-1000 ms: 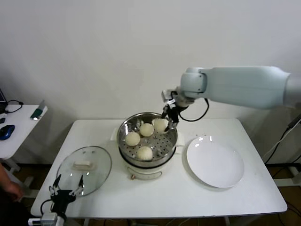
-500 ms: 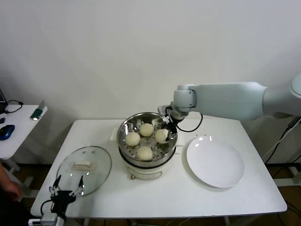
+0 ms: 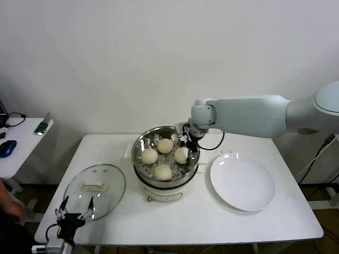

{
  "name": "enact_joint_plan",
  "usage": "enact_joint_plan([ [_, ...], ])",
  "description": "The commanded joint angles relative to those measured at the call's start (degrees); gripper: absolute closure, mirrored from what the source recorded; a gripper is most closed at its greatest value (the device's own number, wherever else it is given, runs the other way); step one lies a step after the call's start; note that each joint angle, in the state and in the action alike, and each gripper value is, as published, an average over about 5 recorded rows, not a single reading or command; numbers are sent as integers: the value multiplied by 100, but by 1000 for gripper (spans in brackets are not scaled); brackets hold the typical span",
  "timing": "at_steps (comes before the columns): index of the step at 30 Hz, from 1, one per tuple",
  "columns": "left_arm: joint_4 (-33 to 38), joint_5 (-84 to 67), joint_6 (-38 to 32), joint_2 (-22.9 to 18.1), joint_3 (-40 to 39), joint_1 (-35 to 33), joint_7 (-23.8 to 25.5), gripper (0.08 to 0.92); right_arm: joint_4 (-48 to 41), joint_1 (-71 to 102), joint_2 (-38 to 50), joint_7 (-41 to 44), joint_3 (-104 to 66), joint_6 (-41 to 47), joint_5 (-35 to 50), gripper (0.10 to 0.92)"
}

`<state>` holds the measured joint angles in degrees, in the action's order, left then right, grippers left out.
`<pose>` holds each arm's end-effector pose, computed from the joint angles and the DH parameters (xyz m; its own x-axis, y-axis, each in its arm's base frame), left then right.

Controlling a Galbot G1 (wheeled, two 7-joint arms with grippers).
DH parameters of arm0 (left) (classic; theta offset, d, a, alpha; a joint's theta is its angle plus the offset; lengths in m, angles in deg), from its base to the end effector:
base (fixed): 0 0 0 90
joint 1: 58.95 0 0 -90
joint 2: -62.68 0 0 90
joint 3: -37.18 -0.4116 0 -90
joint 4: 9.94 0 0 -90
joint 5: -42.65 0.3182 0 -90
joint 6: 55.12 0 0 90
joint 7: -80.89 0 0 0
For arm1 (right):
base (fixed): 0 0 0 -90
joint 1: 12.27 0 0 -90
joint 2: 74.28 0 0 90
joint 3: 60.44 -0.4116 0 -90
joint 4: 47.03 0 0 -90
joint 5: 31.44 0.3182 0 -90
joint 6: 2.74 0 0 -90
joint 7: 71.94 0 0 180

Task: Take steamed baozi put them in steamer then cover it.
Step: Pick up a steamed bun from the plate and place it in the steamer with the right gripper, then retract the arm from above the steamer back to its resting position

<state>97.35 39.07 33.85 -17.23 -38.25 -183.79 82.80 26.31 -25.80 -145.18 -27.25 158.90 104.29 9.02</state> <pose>0.0707 0.1308 -0.4132 -0.9584 -0.1488 0.2436 -0.0958 0.9716 0.2166 0.5822 0.0583 -0.0587 -0.1934 -0.1665 0.9669 -0.9137 -0.3284 -0.2393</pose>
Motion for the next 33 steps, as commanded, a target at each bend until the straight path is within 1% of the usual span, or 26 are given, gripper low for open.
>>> enact_joint_plan([
  [1, 5, -5, 7, 4, 5, -5, 0, 177, -137, -190, -41, 340, -68, -348, 175, 253],
  [3, 13, 4, 15, 6, 4, -16, 3, 177, -197, -313, 13, 494, -134, -468, 275, 219],
  [5, 23, 16, 25, 9, 3, -27, 7, 177, -262, -436, 137, 600, -267, -545, 486, 208],
  [8, 32, 26, 37, 12, 2, -34, 10, 177, -320, -547, 490, 599, -639, -548, 1070, 203],
  [10, 41, 27, 49, 13, 1, -37, 10, 177, -310, -529, 799, 408, -1000, -444, 1511, 203],
  [13, 59, 22, 55, 18, -6, -50, 16, 177, -254, -308, 1272, -270, -1732, -181, 1948, 202],
  [17, 89, -47, 55, 34, -16, -59, 16, 177, -50, 423, 1830, -1800, -3063, -68, 2187, 203],
  [19, 112, -107, 77, 46, -15, -51, 6, 177, 94, 868, 2089, -2450, -3682, -140, 2173, 203],
  [24, 184, -247, 114, 97, 1, -9, -53, 177, 607, 2026, 2842, -3565, -4939, -224, 1921, 203],
  [27, 199, -259, 116, 143, -3, 17, -116, 177, 962, 3049, 3313, -4188, -5977, -274, 1498, 203],
  [31, 202, -261, 132, 189, -22, 60, -193, 177, 1456, 4845, 3880, -4537, -7589, -394, 592, 203],
  [33, 211, -254, 158, 203, -29, 77, -205, 177, 1656, 5797, 4071, -4594, -8443, -468, 354, 203],
])
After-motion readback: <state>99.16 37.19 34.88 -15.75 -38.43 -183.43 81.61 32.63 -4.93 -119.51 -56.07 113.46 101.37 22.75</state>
